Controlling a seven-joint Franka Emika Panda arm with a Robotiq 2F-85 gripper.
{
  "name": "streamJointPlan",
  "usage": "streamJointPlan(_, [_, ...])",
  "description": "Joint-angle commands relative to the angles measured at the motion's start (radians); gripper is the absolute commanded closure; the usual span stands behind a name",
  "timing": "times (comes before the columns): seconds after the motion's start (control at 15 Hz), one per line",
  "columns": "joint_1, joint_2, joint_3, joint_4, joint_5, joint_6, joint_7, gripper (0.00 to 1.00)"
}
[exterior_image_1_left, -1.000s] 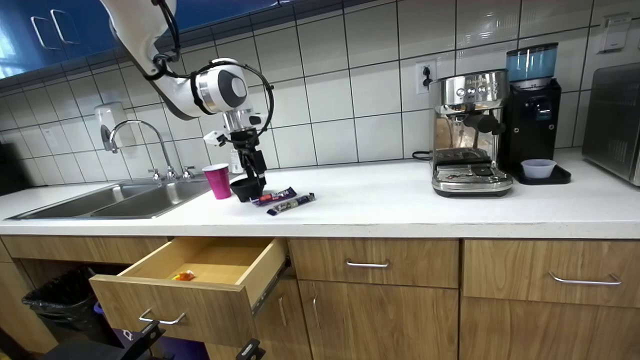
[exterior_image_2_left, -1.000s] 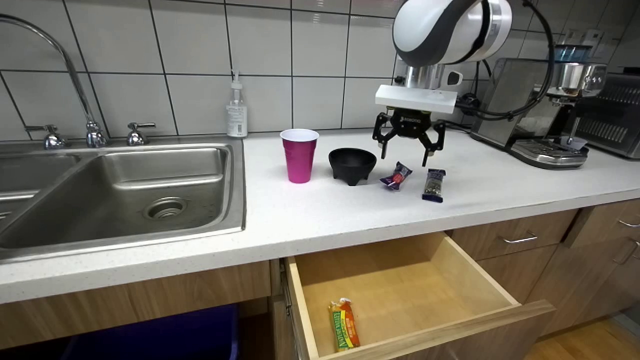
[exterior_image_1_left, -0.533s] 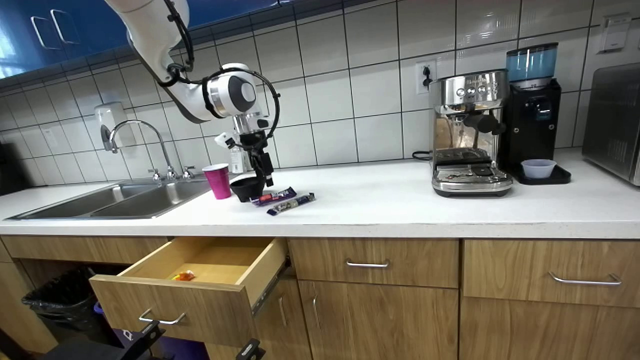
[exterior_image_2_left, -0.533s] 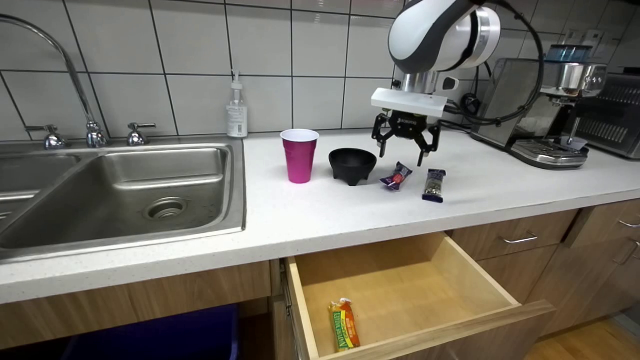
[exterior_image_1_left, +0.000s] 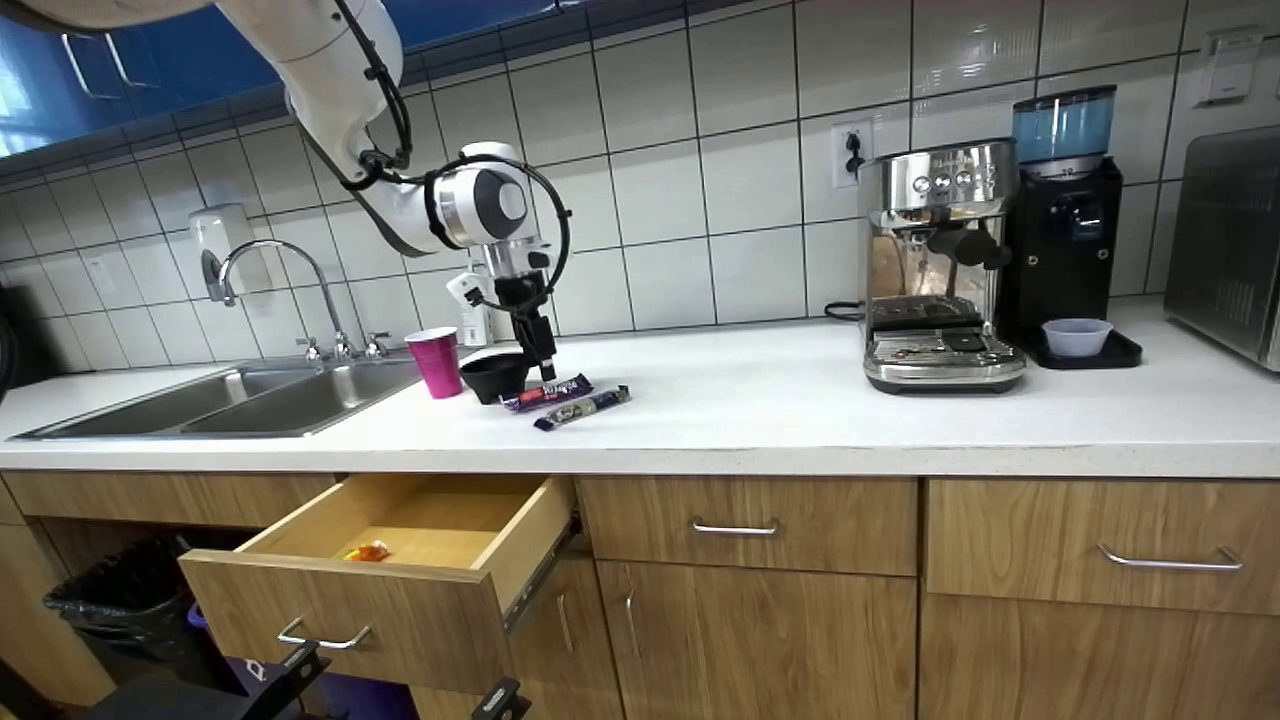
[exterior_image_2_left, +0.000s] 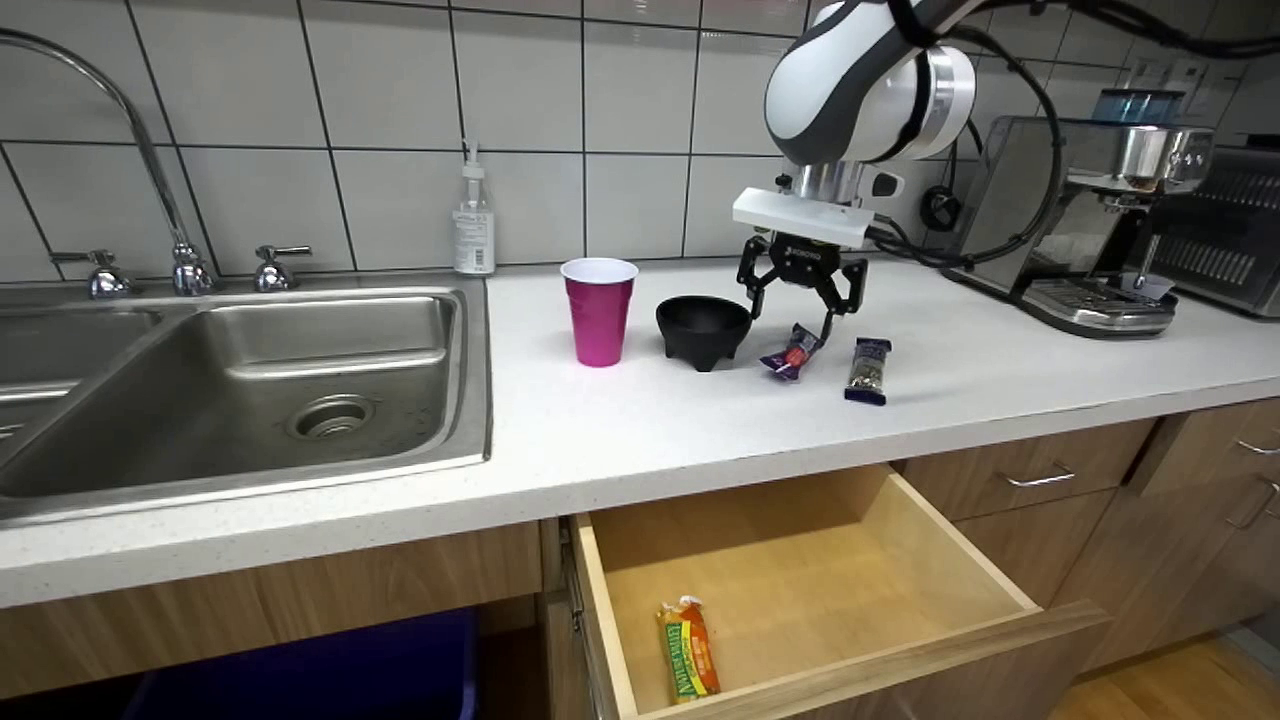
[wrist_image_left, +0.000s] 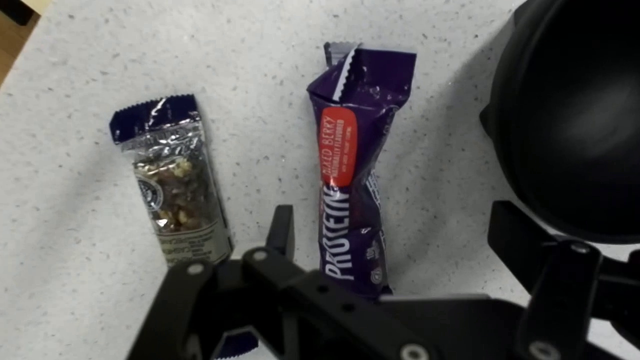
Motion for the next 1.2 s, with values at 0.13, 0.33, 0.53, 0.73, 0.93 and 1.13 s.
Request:
streamJointPlan(0.13, [-0.022,0.046,0.006,0.057,0.04,-0.003,0.016,0.0])
streamJointPlan(0.33, [-0.027,0.058,0.009,0.062,0.052,-0.002,0.011,0.0])
streamJointPlan(0.53, [-0.034,0.068,0.011,0.064,0.067,0.003,0.01,0.0])
streamJointPlan(0.73, [-0.039,0.081,0.011,0.069,0.083,0.006,0.008,0.0])
streamJointPlan(0.93, [-0.043,0.089,0.011,0.074,0.092,0.011,0.007,0.0])
streamJointPlan(1.13, [-0.047,0.097,0.012,0.081,0.1,0.015,0.004,0.28])
